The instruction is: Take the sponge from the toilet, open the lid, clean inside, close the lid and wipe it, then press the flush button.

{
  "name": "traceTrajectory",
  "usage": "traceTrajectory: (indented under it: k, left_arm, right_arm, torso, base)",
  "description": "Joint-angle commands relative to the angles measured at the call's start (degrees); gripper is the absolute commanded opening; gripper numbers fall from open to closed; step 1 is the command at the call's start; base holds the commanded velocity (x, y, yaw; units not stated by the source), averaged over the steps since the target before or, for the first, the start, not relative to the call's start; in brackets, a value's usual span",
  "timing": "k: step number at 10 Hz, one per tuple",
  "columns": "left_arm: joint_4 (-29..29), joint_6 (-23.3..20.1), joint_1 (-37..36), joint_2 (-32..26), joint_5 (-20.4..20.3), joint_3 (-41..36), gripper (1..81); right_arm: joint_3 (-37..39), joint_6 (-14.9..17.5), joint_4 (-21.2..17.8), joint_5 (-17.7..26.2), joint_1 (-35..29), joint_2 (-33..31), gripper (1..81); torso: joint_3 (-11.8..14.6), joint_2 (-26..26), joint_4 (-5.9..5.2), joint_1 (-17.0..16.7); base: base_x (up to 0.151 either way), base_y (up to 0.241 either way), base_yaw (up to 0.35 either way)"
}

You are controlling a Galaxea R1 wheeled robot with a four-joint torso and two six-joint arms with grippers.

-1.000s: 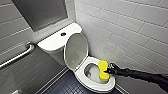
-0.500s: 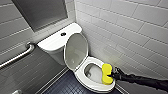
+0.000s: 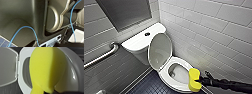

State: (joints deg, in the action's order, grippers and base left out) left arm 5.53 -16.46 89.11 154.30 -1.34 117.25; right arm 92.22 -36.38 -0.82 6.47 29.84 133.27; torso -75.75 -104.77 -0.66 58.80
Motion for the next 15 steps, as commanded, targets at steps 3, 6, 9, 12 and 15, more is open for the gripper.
traceTrajectory:
  k: [3, 6, 9, 12, 15]
  left_arm:
    - [-0.3, -0.3, 1.9, -0.7, 5.2, -1.4, 81.1]
    - [-0.3, -0.4, 1.8, -0.6, 5.1, -1.4, 81.1]
    - [-0.6, -0.4, 1.7, -0.5, 4.7, -1.5, 81.1]
    - [-0.6, -0.4, 1.4, -0.5, 4.7, -1.5, 81.1]
    - [-0.4, -0.3, 1.4, -0.6, 4.7, -1.4, 81.1]
  right_arm:
    - [-13.6, -1.6, 0.6, -7.5, 10.7, -13.1, 1.0]
    - [-21.3, -1.3, 1.6, -9.5, 13.1, -19.5, 1.0]
    - [-28.3, -1.4, 2.7, -8.7, 5.8, -24.9, 1.0]
    - [-28.5, -1.6, 2.6, -3.0, -2.7, -24.7, 1.0]
    - [-19.5, -1.7, 2.8, 3.9, -10.5, -13.7, 1.0]
  torso:
    - [0.0, 0.0, 0.00, 0.0]
    - [0.0, 0.0, 0.00, 0.0]
    - [0.0, 0.0, 0.00, 0.0]
    - [0.0, 0.0, 0.00, 0.0]
    - [0.0, 0.0, 0.00, 0.0]
  base:
    - [0.000, 0.000, 0.000]
    - [0.000, 0.000, 0.000]
    - [0.000, 0.000, 0.000]
    - [0.000, 0.000, 0.000]
    - [0.000, 0.000, 0.000]
